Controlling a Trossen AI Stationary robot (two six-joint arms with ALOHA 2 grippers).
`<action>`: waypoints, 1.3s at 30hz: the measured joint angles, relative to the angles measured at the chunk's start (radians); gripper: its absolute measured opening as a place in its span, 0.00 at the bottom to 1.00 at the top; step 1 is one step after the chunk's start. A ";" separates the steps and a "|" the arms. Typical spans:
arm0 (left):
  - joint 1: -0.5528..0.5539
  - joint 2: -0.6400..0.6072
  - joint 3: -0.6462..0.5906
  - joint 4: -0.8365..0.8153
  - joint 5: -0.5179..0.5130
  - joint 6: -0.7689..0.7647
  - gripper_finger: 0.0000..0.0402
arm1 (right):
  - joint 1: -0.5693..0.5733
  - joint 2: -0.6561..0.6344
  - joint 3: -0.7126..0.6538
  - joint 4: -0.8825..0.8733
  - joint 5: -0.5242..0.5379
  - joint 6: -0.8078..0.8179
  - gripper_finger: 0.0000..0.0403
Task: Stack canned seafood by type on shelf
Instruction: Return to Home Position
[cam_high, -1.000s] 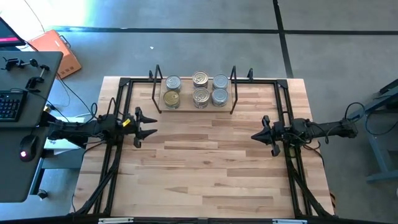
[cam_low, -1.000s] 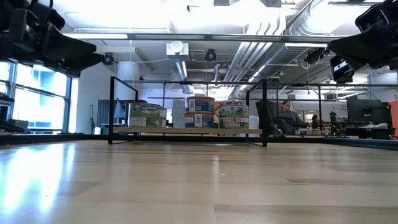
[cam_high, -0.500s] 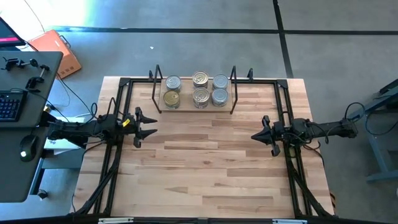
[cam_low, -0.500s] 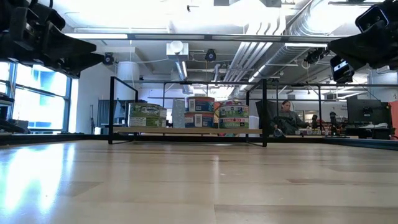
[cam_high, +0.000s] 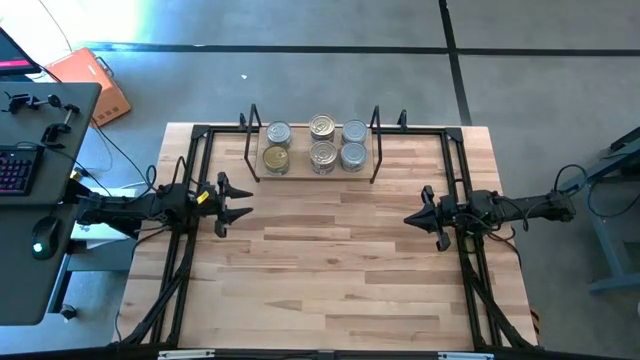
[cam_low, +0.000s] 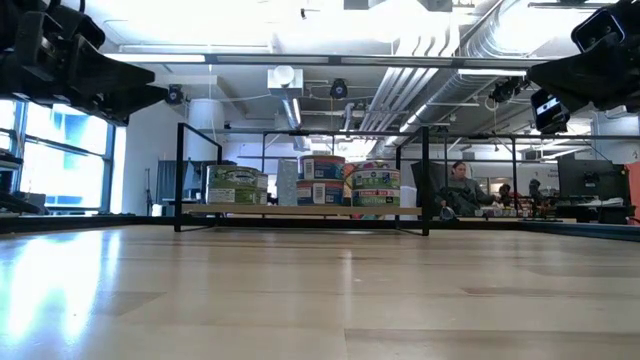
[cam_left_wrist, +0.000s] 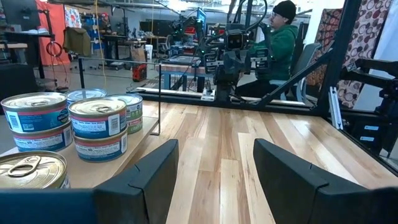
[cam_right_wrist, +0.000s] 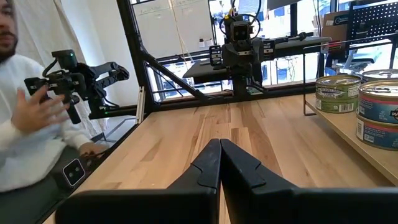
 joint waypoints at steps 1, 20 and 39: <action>0.000 0.000 0.000 0.000 0.000 0.000 0.50 | 0.000 0.000 0.000 0.000 0.000 0.000 0.00; -0.001 0.010 0.001 0.002 -0.017 -0.025 0.50 | 0.000 0.000 0.000 0.000 0.000 0.000 0.00; -0.001 0.010 0.000 -0.010 0.063 0.116 0.18 | 0.000 0.000 0.000 0.000 0.000 0.000 0.00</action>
